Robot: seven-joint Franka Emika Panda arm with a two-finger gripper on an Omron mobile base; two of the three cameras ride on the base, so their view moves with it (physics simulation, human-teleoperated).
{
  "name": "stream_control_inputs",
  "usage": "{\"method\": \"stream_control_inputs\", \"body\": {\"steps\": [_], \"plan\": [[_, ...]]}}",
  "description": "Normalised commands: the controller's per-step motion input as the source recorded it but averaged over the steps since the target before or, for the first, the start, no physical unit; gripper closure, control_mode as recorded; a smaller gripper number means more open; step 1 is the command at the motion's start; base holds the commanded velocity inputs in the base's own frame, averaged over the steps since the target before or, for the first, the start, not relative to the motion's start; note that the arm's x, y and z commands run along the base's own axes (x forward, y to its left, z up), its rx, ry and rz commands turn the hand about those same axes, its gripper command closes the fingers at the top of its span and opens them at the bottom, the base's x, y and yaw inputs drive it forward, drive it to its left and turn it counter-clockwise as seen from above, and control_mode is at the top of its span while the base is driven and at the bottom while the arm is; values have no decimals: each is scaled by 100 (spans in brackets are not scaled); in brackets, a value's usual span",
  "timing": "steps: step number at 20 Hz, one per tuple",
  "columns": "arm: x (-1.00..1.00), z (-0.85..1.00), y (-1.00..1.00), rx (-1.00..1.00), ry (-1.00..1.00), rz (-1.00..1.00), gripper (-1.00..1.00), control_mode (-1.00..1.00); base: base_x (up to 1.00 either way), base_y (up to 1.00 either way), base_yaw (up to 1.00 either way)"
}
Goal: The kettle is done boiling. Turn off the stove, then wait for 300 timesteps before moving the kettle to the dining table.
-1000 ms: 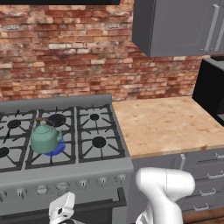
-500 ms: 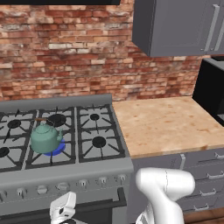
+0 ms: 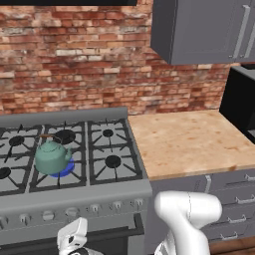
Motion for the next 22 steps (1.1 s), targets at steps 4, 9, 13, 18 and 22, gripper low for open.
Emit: {"method": "stream_control_inputs", "body": {"steps": [4,9,13,18,22], "plan": [[36,-3,-1,0,0,4,-100,-100,0,0,0],[13,0,-15,0,-2,1,-100,-100,0,0,0],[15,0,-10,0,-2,1,100,-100,0,0,0],[11,0,-12,0,-3,3,100,-100,0,0,0],[9,0,-4,0,-2,3,100,-100,0,0,0]]}}
